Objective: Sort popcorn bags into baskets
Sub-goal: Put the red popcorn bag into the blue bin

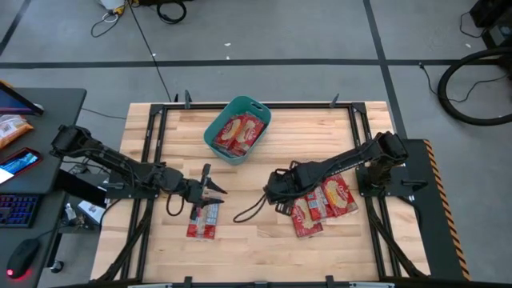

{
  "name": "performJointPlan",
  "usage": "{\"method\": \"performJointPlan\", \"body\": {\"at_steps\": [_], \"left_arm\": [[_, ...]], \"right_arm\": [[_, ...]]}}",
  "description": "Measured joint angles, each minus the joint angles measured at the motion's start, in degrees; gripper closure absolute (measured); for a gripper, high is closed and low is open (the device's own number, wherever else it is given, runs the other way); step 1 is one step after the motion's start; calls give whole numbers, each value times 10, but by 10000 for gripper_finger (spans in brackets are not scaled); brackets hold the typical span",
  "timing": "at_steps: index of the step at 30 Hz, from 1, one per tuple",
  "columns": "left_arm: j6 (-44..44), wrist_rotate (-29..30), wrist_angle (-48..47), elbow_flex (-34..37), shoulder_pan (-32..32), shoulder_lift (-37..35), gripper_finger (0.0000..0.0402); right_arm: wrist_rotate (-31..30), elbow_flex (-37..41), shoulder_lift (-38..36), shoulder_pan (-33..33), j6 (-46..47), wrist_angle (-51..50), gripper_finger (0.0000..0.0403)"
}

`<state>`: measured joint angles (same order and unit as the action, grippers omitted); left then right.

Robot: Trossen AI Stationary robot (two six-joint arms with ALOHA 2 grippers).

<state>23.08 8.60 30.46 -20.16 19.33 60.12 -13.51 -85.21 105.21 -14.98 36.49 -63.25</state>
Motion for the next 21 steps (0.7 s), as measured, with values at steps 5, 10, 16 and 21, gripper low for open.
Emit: {"method": "performJointPlan", "body": {"at_steps": [5,10,16,21], "left_arm": [[51,0,39,0,0,0,260],[88,0,62,0,-17,0,260],[91,0,83,0,-53,0,260],[91,-1,84,0,-74,0,260]], "right_arm": [[1,0,0,-25,71,-32,205],[0,0,0,-49,144,-63,198],[20,0,0,-76,249,-111,188],[45,6,3,-96,315,-147,181]]}}
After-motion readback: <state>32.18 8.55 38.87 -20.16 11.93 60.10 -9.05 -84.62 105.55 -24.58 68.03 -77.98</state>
